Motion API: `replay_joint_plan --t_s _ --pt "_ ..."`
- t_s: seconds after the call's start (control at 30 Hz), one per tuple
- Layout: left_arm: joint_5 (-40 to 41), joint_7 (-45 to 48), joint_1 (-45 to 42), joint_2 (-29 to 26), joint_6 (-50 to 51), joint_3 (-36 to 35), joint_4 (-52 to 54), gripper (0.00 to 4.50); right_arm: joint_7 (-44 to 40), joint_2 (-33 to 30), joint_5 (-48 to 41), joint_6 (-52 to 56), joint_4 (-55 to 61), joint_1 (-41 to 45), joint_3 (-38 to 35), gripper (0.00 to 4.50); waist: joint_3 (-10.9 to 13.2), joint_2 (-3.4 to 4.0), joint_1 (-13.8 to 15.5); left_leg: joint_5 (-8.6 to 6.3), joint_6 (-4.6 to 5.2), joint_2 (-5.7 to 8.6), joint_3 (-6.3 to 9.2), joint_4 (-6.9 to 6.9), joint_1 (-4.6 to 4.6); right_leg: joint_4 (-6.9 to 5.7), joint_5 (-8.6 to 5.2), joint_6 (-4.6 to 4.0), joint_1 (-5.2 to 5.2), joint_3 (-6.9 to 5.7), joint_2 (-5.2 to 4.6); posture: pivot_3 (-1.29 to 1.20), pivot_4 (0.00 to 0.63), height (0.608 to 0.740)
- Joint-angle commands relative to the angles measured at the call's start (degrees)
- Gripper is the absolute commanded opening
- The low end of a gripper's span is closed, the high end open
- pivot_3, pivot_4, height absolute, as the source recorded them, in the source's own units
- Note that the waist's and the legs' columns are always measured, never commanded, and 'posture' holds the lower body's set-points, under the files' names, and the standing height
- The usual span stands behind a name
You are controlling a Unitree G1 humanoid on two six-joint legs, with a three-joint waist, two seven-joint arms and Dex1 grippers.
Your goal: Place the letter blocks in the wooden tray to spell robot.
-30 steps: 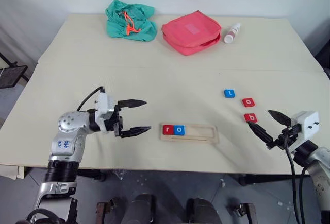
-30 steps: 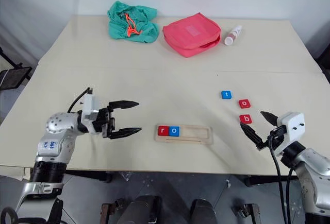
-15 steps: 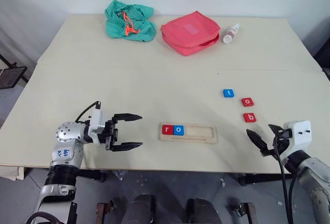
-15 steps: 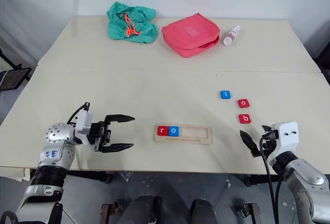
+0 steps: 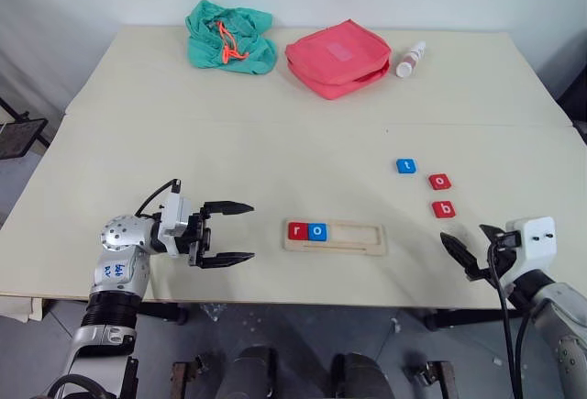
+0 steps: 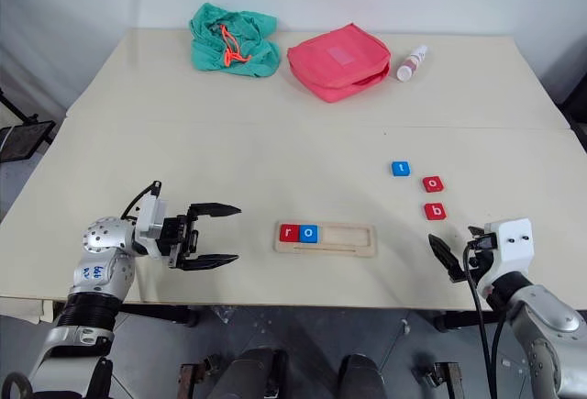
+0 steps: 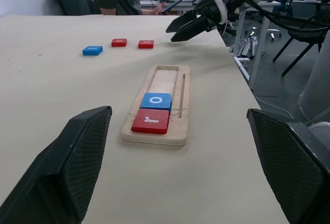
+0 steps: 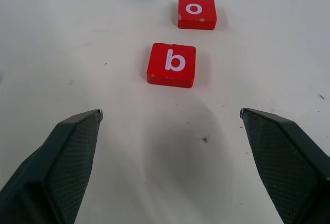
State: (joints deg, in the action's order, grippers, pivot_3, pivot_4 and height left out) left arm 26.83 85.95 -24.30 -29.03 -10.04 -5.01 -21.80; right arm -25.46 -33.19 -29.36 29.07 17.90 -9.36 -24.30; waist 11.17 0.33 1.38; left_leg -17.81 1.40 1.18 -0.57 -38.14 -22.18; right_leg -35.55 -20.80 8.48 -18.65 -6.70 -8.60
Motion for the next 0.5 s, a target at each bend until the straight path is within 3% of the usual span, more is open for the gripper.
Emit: replay_joint_plan --t_s 0.03,0.3,0.5 --pt "1.5 2.5 0.1 -0.5 0.1 0.1 0.7 4.46 0.9 -0.1 -0.1 0.5 1.1 0.5 -2.1 4.5 0.0 0.0 0.0 0.0 0.0 0.0 0.0 0.0 0.0 0.0 0.0 0.0 0.0 0.0 0.0 0.0 0.15 0.74" --pt "1.6 2.8 0.1 -1.1 0.3 -0.3 0.5 4.46 1.1 -0.9 -0.4 2.4 1.2 2.0 -2.0 4.5 0.0 0.0 0.0 0.0 0.0 0.0 0.0 0.0 0.0 0.0 0.0 0.0 0.0 0.0 0.0 0.0 0.15 0.74" --pt "1.4 1.7 0.6 -1.3 0.2 -0.4 1.1 4.46 2.7 -1.2 0.6 6.7 -1.2 8.8 0.3 4.5 0.0 0.0 -0.1 0.0 0.0 -0.01 -0.01 0.0 0.01 -0.03 0.0 0.0 -0.03 0.02 0.01 0.0 0.15 0.74"
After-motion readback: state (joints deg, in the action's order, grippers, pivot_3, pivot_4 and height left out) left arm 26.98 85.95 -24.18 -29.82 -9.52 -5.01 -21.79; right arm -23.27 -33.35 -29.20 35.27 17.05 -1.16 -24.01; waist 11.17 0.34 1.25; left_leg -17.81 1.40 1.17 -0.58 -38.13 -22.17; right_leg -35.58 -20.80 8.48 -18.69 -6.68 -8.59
